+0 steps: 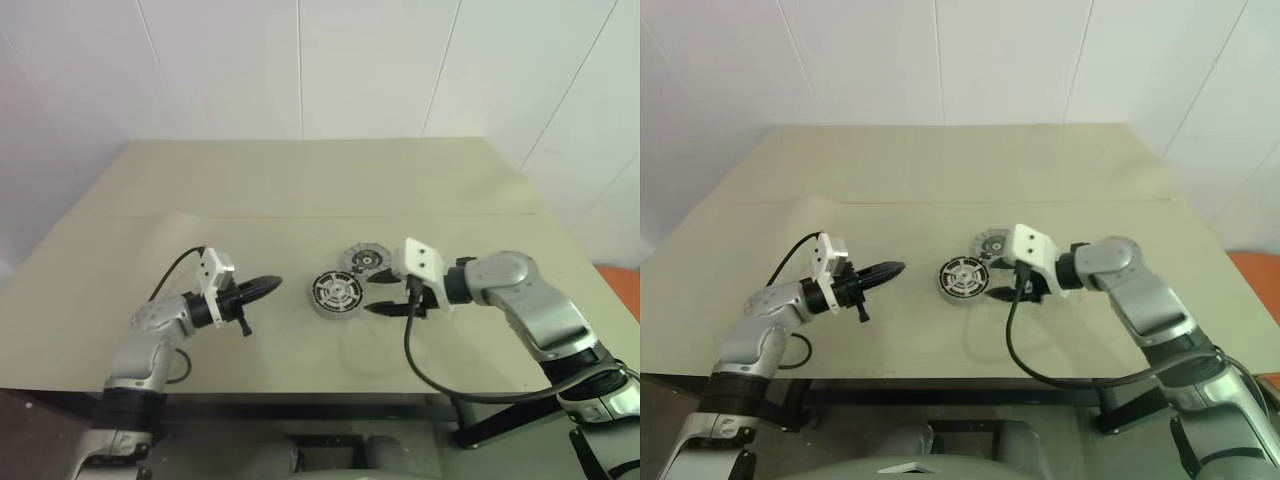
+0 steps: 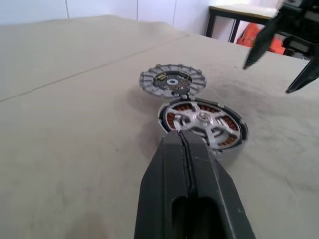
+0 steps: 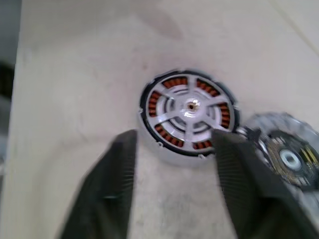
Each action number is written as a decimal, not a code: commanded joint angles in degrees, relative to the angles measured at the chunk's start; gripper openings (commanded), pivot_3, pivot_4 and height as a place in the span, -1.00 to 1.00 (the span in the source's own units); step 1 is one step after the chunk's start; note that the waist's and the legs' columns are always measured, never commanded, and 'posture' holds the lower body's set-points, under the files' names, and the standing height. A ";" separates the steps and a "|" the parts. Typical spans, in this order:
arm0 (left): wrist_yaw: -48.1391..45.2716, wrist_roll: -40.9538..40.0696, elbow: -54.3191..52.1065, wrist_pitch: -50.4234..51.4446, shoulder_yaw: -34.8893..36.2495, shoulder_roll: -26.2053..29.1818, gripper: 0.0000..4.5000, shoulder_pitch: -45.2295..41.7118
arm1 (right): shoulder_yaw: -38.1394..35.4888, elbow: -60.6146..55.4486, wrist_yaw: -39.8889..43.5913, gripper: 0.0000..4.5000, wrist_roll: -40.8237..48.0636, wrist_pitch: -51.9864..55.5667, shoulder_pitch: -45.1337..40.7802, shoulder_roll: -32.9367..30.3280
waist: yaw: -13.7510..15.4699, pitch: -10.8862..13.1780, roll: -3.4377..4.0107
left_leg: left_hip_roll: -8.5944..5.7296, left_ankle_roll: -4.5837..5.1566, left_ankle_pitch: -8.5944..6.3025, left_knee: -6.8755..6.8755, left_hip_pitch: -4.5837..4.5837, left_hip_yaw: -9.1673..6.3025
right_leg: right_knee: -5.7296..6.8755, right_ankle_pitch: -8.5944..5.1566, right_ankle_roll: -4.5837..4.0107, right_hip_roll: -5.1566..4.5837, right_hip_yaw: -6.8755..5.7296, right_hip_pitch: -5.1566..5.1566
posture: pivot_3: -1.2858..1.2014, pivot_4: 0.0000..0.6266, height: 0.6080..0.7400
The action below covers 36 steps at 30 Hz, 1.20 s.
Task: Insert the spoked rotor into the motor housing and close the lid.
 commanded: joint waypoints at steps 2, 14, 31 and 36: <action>-0.43 -1.29 -5.60 -0.96 1.02 1.69 -1.00 2.01 | 5.97 4.57 2.30 0.93 -8.15 -6.76 -7.86 0.71 | -0.03 0.00 0.00 | -0.01 0.00 0.00 0.00 0.00 0.03 | -0.02 0.12 -0.17 -0.01 0.01 -0.02 | 0.03 -1.00 1.00; 3.54 -0.12 -5.06 -2.49 0.22 -1.31 -1.00 3.47 | 14.44 10.26 10.38 0.99 -18.25 -20.05 -12.74 2.18 | 0.00 0.00 0.00 | 0.00 0.00 0.00 -0.02 -0.01 -0.02 | 0.00 0.19 -0.07 0.02 -0.03 -0.04 | 0.03 -1.00 1.00; 4.91 0.31 -4.04 -2.58 -1.43 -1.88 -1.00 2.95 | 12.77 14.55 8.17 0.24 -22.55 -22.58 -10.80 4.72 | -0.05 -0.01 0.00 | 0.00 -0.02 0.00 -0.02 0.02 -0.03 | 0.05 0.19 -0.10 0.04 -0.03 -0.04 | 0.03 -1.00 1.00; 5.22 0.44 -3.62 -2.57 -1.58 -1.97 -1.00 2.59 | 11.82 16.25 6.19 -0.14 -22.87 -22.44 -11.69 6.07 | -0.04 -0.01 -0.01 | 0.00 -0.02 0.00 -0.02 0.05 -0.02 | 0.06 0.15 -0.17 0.04 -0.03 -0.02 | 0.03 -1.00 1.00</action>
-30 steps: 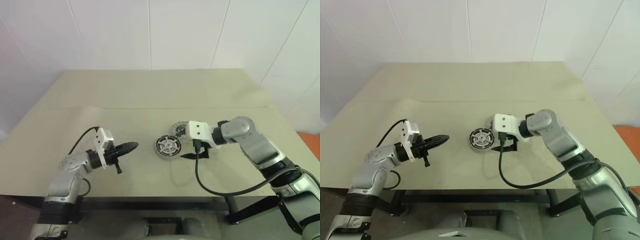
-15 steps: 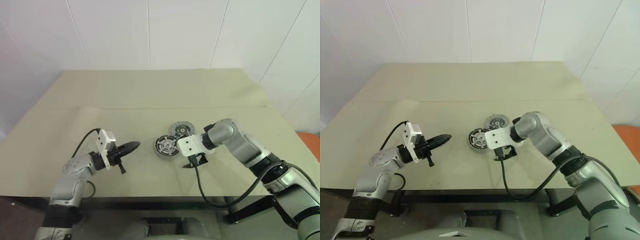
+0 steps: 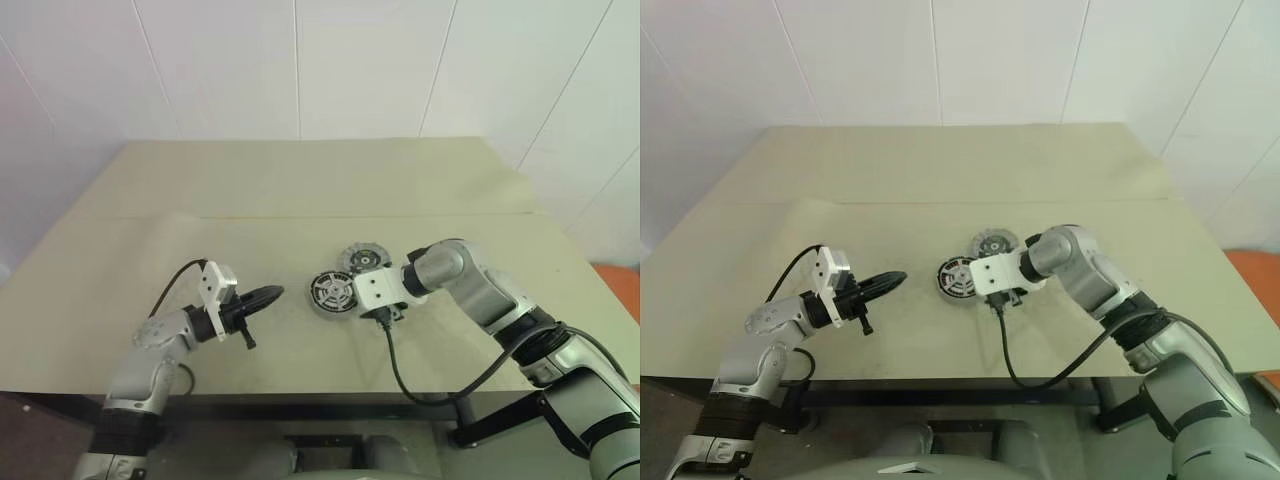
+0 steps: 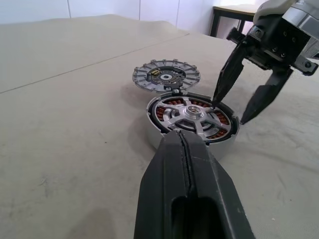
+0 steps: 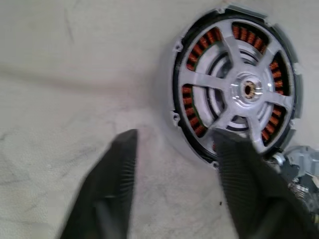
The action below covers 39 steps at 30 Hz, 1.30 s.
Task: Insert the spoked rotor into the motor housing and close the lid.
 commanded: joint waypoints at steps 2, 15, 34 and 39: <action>0.42 0.18 -0.34 -0.95 0.11 -0.12 -1.00 -1.33 | -1.77 0.98 -0.02 -0.14 0.19 0.13 -1.02 0.83 | 0.00 0.00 0.00 | 0.00 0.00 0.00 0.00 0.00 0.00 | 0.00 0.00 0.00 0.00 0.00 0.00 | 0.03 -1.00 1.00; 1.17 0.91 0.46 -1.29 0.02 -0.46 -1.00 -1.76 | -3.27 1.87 -1.89 -0.99 -0.33 0.47 -0.26 1.71 | 0.05 -0.01 0.00 | -0.02 -0.02 0.02 0.00 -0.02 0.00 | -0.01 0.01 0.01 -0.02 0.00 0.00 | 0.03 -1.00 1.00; 0.69 2.15 2.37 -2.29 -0.58 -0.66 -1.00 -2.88 | -4.16 -5.94 9.30 -0.99 5.96 3.92 1.14 -2.88 | 0.04 0.00 0.01 | -0.02 -0.02 0.01 -0.02 -0.04 -0.01 | -0.04 0.04 0.06 -0.02 0.00 -0.03 | 0.03 -1.00 1.00; 0.30 2.39 3.07 -2.48 -0.81 -0.59 -1.00 -3.37 | -5.27 -4.79 6.52 -0.99 6.01 3.77 -0.33 -0.84 | -0.01 0.00 0.01 | 0.01 -0.02 0.01 -0.02 -0.02 -0.01 | -0.02 0.04 0.06 0.00 0.00 -0.02 | 0.03 -1.00 1.00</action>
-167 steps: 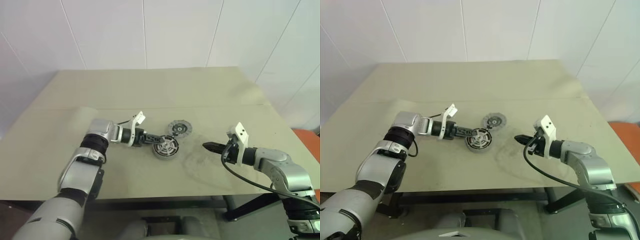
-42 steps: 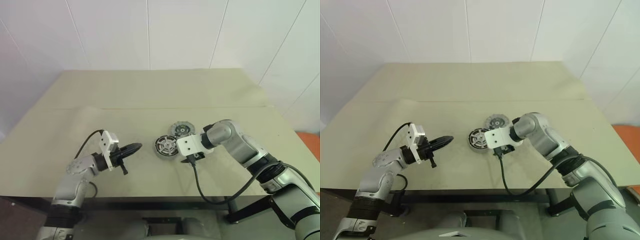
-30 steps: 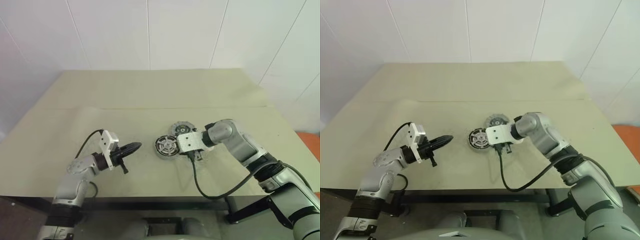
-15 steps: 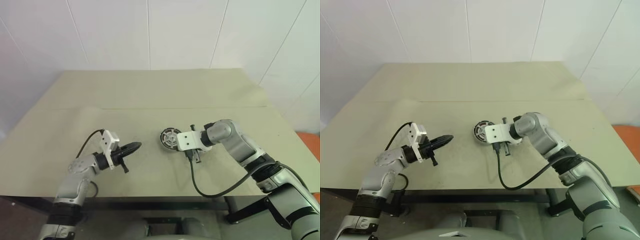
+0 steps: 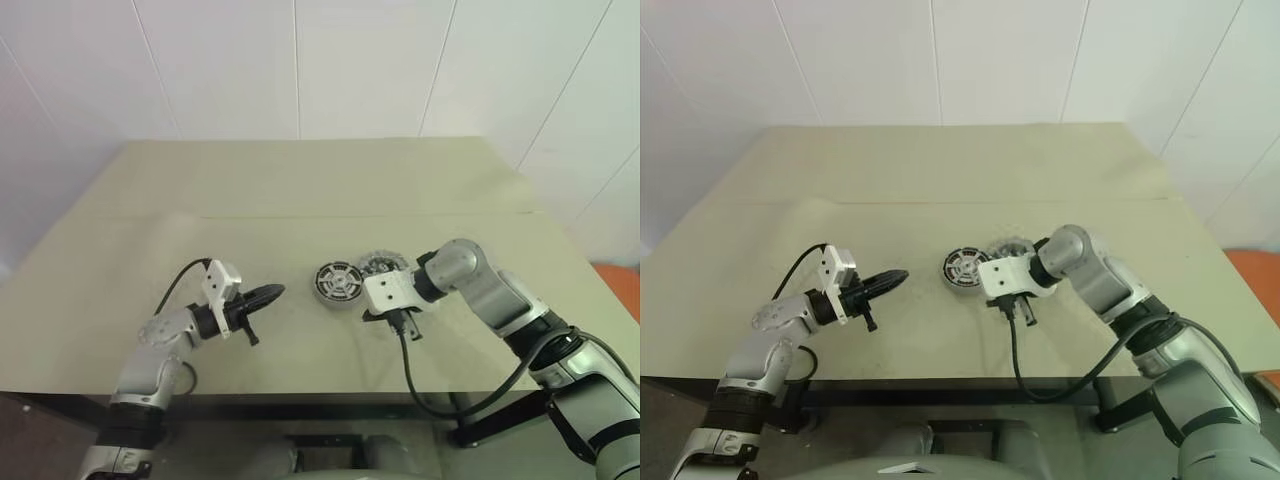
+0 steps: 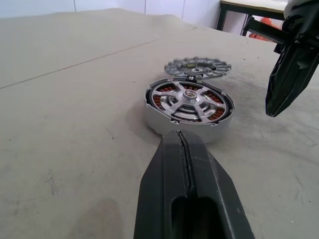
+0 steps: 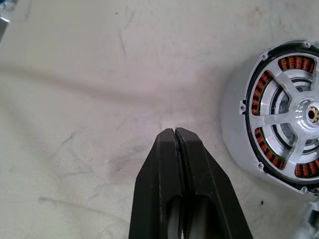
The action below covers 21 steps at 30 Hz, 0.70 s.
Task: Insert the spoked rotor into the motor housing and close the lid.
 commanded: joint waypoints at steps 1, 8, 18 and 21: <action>-0.42 0.44 -0.18 -1.44 -0.20 0.30 -1.00 -1.38 | -2.55 -0.47 -2.92 -0.99 0.42 -0.61 -2.44 1.99 | -0.07 0.00 0.00 | 0.00 0.00 0.00 0.00 0.00 0.00 | 0.00 0.00 0.00 0.00 0.00 0.00 | 0.03 -1.00 1.00; -0.54 0.60 0.48 -2.01 -0.74 0.23 -1.00 -1.82 | -4.02 0.33 -6.27 -0.99 1.35 2.08 -3.07 4.55 | 0.07 0.00 0.00 | -0.03 0.00 0.00 0.00 -0.05 0.00 | -0.02 0.03 0.03 -0.03 0.00 -0.03 | 0.03 -1.00 1.00; -0.68 0.75 1.71 -2.79 -1.14 -0.11 -1.00 -2.73 | -5.45 3.31 -10.39 -0.99 0.17 2.61 -1.59 3.86 | 0.00 0.00 0.00 | -0.02 -0.01 0.00 -0.02 -0.05 0.00 | -0.01 0.02 0.01 -0.03 0.00 -0.04 | 0.03 -1.00 1.00; -0.82 0.87 2.24 -3.03 -1.33 -0.18 -1.00 -3.07 | -5.51 1.86 -9.75 -0.99 0.95 3.70 -0.72 3.77 | 0.00 0.00 0.00 | -0.02 0.00 0.00 -0.02 -0.04 0.00 | -0.01 0.02 0.01 -0.02 0.00 -0.04 | 0.03 -1.00 1.00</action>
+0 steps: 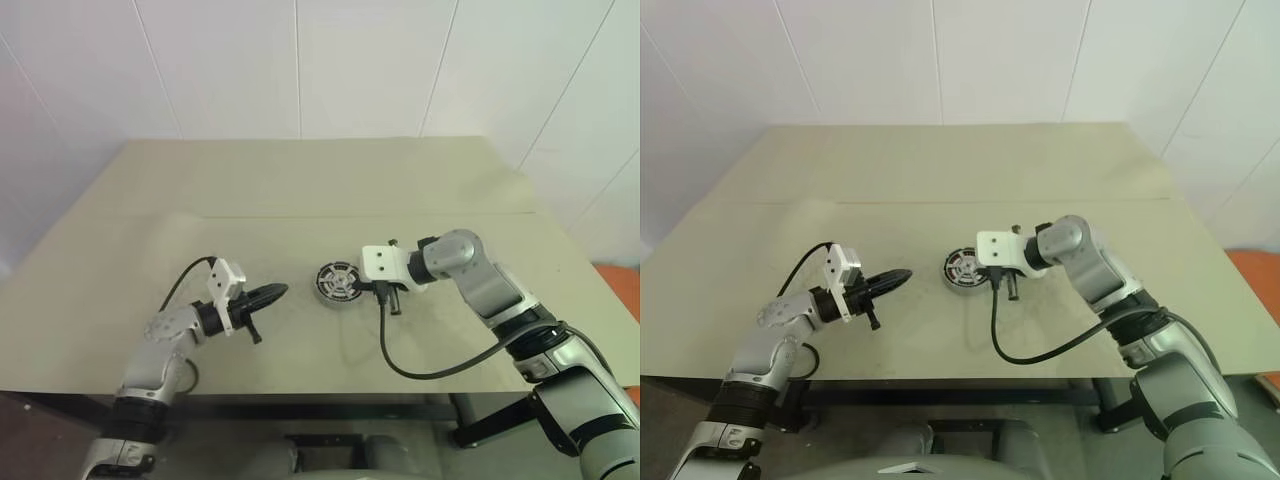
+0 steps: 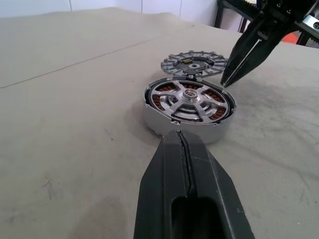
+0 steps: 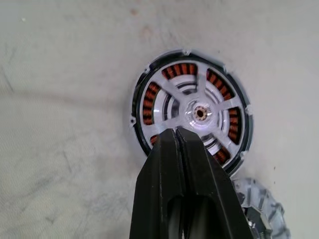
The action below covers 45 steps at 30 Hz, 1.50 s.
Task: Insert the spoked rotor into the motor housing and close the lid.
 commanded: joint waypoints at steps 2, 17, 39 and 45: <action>-0.63 0.19 0.39 -1.27 0.05 -0.03 -1.00 -1.70 | -1.73 -3.18 0.51 -0.82 1.33 1.34 0.27 -0.47 | 0.01 0.00 0.00 | 0.00 0.00 0.00 0.00 0.00 0.00 | 0.00 0.00 0.00 0.00 0.00 0.00 | 0.03 -1.00 1.00; -0.57 0.92 1.85 -1.74 0.29 -0.04 -1.00 -1.48 | -0.33 -1.93 -0.88 0.27 -0.52 0.41 0.38 0.54 | -0.01 0.00 0.00 | 0.00 0.00 0.00 0.00 0.01 0.00 | 0.01 0.01 0.02 0.01 0.00 0.00 | 0.03 -1.00 1.00; 0.05 1.55 2.50 -1.81 0.34 -0.46 -1.00 -2.94 | -0.82 -1.62 -3.89 -0.99 -2.09 0.88 1.27 0.74 | -0.01 0.00 0.00 | 0.00 -0.01 0.01 -0.01 0.01 0.00 | 0.00 0.01 0.02 0.01 0.00 0.00 | 0.03 -1.00 1.00; 0.14 1.98 2.84 -2.11 0.00 -0.62 -1.00 -2.81 | -0.30 -2.25 -0.36 -0.99 -0.89 -0.98 0.98 -0.70 | 0.06 0.00 0.00 | 0.00 -0.01 0.01 -0.01 0.01 0.00 | 0.00 0.01 0.02 0.01 0.00 0.01 | 0.03 -1.00 1.00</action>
